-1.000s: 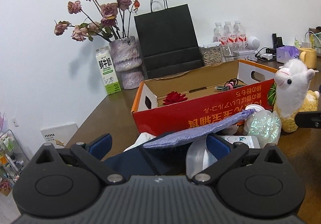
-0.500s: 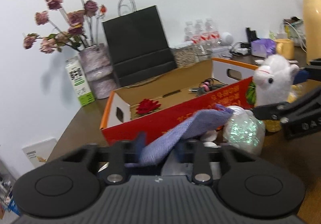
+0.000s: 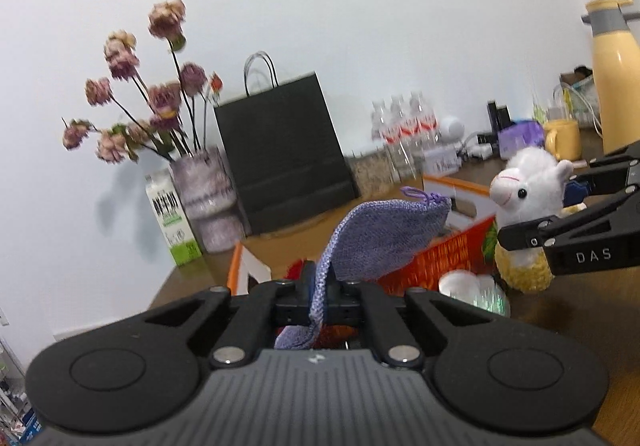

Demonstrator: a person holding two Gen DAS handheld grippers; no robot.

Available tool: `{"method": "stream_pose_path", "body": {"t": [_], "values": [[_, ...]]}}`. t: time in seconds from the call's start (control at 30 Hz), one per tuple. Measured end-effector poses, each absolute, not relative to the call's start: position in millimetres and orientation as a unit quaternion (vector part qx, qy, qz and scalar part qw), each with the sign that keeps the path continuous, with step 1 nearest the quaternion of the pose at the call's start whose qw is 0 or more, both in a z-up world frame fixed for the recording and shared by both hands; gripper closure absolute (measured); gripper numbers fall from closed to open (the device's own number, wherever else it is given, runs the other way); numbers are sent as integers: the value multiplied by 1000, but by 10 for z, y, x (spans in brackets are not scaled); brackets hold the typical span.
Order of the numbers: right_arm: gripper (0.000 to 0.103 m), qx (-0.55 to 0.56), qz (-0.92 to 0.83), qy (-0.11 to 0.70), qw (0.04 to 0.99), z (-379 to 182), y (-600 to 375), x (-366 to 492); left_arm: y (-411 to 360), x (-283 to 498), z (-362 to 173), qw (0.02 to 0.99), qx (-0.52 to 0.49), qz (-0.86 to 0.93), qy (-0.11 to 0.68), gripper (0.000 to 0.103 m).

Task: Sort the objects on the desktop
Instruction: 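Grasp the purple knit cloth with the left tool while the right tool grasps the alpaca plush, then carry the cloth and plush into the box and open both tools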

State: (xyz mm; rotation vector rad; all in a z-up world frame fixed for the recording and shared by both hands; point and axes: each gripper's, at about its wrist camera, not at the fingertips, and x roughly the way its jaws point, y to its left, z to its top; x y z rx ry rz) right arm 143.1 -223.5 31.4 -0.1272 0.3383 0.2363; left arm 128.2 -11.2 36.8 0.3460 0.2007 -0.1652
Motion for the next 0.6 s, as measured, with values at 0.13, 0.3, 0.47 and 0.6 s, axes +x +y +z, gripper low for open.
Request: {"method": "stream_pose_path", "body": {"t": [0.13,0.3,0.47,0.6], "values": [[58,-60,119,145,980,504,-2257,1455,-144,1300,532,980,169,-73,80,99],[58,-58,121,119,984,798,-2258,1615,-164,1460,731,984,155,-62,66,99],[58,-56,129,129,982,981,-2224,1964,-204,1740,848,986,145,-51,66,99],[58,-58,132,149,978,1031,-2176,2330,-240,2055,898,985,146,-42,81,99]]}}
